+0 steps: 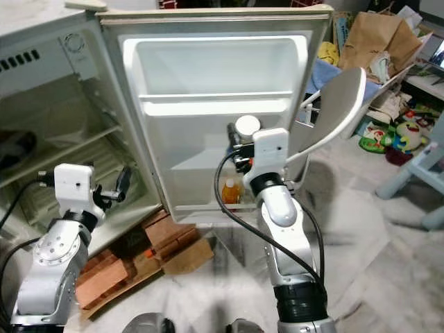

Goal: Restocking fridge

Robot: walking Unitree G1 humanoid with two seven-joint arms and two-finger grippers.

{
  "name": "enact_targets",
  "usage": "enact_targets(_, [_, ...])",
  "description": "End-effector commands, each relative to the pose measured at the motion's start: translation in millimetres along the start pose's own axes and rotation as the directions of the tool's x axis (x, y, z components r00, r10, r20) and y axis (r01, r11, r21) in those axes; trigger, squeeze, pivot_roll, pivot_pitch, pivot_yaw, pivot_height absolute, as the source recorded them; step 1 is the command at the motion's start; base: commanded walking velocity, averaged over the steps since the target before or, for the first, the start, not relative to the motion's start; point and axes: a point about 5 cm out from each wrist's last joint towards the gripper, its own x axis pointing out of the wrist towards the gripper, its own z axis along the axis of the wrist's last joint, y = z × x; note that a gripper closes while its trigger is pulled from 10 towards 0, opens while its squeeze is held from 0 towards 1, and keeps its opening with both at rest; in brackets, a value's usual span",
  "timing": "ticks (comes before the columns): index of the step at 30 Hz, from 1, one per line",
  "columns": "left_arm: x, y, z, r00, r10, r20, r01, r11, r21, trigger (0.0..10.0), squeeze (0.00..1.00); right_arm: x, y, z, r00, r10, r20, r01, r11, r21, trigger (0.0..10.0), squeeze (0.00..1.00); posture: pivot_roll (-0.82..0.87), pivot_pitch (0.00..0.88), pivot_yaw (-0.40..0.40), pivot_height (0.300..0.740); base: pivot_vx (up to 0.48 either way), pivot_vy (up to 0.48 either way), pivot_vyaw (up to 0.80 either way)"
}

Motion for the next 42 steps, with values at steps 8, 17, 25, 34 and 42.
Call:
enact_targets(8, [-1.5, -10.3, -1, 0.999, -0.036, 0.0, 0.036, 0.999, -0.019, 10.0, 0.0, -7.6, -9.9, -4, 0.998, -0.056, 0.002, 0.056, 0.998, -0.014, 10.0, 0.0, 0.07, 0.02, -0.002, 0.74, 0.0, 0.48, -0.27])
enact_targets(17, [-1.2, -10.5, 1, 0.999, -0.045, 0.023, 0.045, 0.999, -0.003, 10.0, 0.0, -5.7, -8.8, -4, 0.998, -0.056, 0.011, 0.056, 0.998, -0.015, 10.0, 0.0, 0.08, 0.011, -0.005, 0.74, 0.093, 0.439, 0.0])
enact_targets(25, [-1.7, -14.4, 3, 0.998, -0.06, 0.036, 0.061, 0.998, -0.024, 10.0, 0.0, -3.9, -22.0, 0, 0.986, -0.161, 0.045, 0.165, 0.98, -0.112, 10.0, 0.0, 0.08, 0.015, -0.002, 0.74, 0.102, 0.063, 0.0])
enact_targets(34, [-1.6, -18.0, 6, 0.992, -0.107, 0.065, 0.11, 0.993, -0.04, 10.0, 0.0, -1.4, -25.4, 8, 0.979, -0.182, 0.092, 0.194, 0.97, -0.148, 10.0, 0.0, 0.08, 0.018, -0.001, 0.74, 0.0, 0.0, 0.0])
enact_targets(42, [-1.9, -18.9, 8, 0.99, -0.122, 0.074, 0.126, 0.991, -0.044, 10.0, 0.0, 3.2, -33.8, 28, 0.95, -0.239, 0.2, 0.285, 0.927, -0.245, 10.0, 0.0, 0.08, 0.019, 0.0, 0.74, 0.0, 0.0, 0.0])
